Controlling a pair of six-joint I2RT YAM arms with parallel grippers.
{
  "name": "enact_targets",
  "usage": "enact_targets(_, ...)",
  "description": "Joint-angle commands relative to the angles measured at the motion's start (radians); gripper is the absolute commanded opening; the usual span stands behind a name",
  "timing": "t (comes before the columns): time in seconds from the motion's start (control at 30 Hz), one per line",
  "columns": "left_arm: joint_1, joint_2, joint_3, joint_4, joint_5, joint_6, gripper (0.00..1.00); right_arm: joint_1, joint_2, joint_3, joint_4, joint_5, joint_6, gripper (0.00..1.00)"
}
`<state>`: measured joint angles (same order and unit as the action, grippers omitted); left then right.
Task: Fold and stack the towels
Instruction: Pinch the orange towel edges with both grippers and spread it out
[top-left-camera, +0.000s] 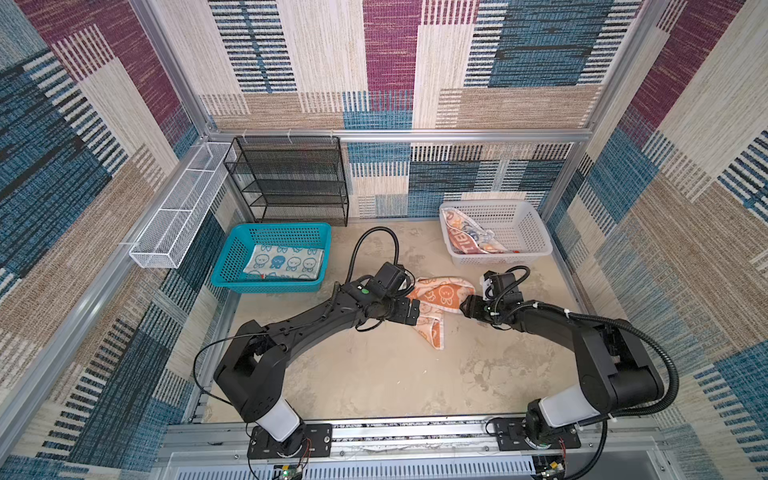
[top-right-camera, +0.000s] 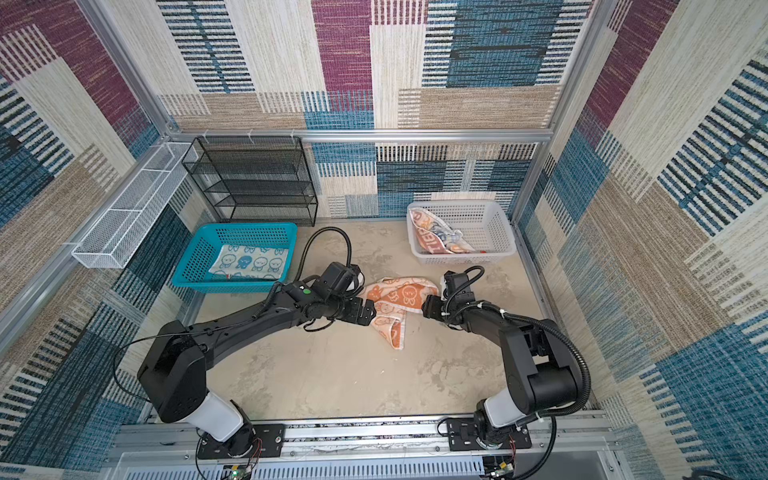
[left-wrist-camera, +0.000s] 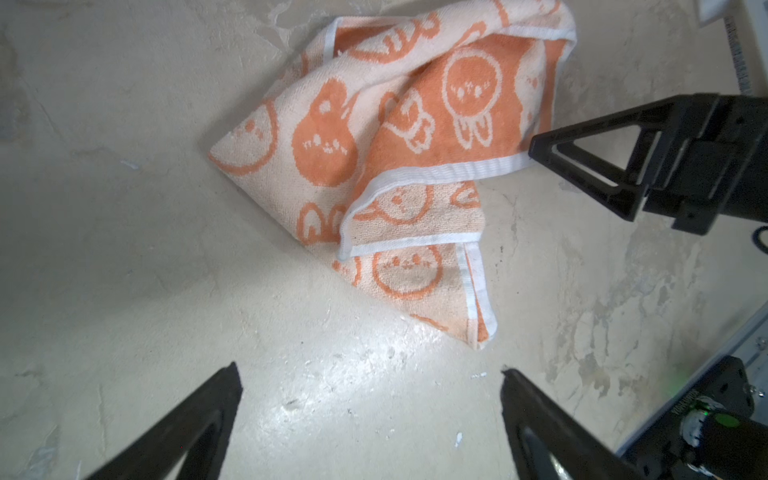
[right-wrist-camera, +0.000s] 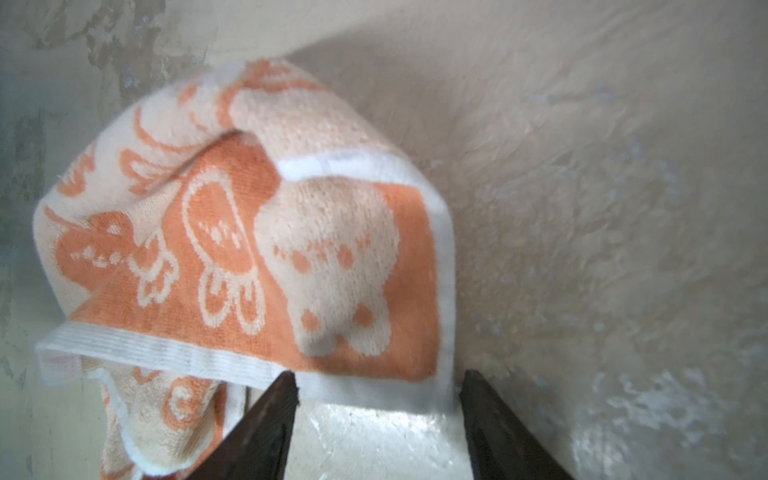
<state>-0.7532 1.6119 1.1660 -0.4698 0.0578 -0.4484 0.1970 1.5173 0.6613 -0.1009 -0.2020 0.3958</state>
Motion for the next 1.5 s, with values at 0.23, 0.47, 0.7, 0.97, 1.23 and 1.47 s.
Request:
enact_targets(0.23, -0.001, -0.001, -0.022, -0.001, -0.02, -0.003, 1.0, 0.012, 0.039, -0.008, -0.026, 0.102, 0.02, 0.49)
enact_targets(0.47, -0.001, 0.007, -0.029, 0.008, -0.018, -0.004, 1.0, 0.074, 0.069, -0.011, -0.004, 0.111, 0.047, 0.24)
enact_targets(0.7, -0.001, 0.021, -0.035, 0.017, -0.015, 0.009, 1.0, 0.099, 0.053, 0.01, -0.013, 0.092, 0.06, 0.0)
enact_targets(0.97, -0.001, 0.126, 0.031, 0.017, 0.019, 0.053, 1.0, 0.098, -0.109, 0.073, -0.112, 0.083, 0.044, 0.0)
enact_targets(1.23, -0.001, 0.231, 0.122, 0.078, 0.053, 0.059, 1.0, 0.097, -0.169, 0.125, -0.173, 0.092, 0.02, 0.0)
enact_targets(1.47, -0.001, 0.325, 0.184, 0.067, 0.009, 0.091, 0.97, 0.088, -0.192, 0.133, -0.18, 0.067, 0.01, 0.0)
